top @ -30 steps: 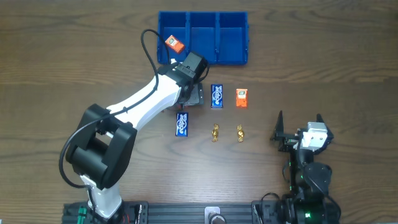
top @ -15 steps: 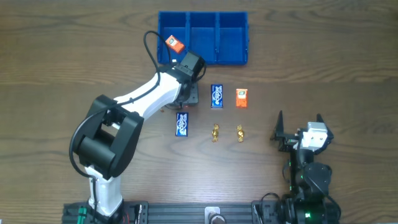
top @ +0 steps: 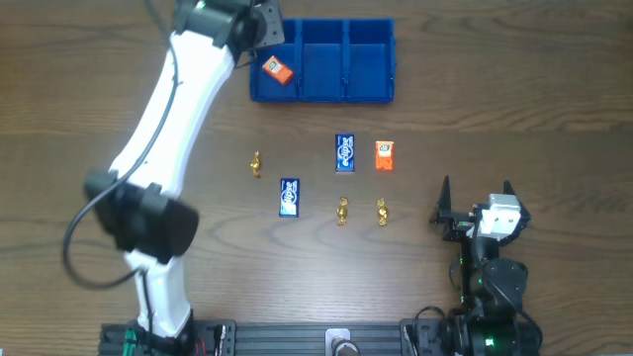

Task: Sort Candies Into Trays

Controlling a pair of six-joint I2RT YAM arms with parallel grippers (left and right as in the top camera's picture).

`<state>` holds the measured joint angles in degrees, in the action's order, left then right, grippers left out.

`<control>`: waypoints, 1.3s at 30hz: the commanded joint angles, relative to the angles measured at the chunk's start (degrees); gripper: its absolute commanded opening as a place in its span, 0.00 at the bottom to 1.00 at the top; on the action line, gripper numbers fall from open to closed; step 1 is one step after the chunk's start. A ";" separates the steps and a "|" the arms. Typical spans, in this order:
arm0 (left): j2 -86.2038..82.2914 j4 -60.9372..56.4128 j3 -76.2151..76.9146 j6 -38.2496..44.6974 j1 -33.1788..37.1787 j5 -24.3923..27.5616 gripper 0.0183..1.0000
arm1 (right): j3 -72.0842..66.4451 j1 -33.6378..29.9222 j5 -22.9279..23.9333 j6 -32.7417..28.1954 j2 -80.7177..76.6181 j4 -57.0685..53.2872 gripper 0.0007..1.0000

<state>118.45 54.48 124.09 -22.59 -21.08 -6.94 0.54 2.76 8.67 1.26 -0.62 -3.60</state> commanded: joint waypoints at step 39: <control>24.39 -1.51 -2.45 -20.76 -30.99 2.58 0.82 | -0.07 -0.33 0.07 0.42 0.35 -0.22 1.00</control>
<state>141.47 53.28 121.30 -42.28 -52.62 -4.82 0.54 2.76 8.67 1.26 -0.62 -3.60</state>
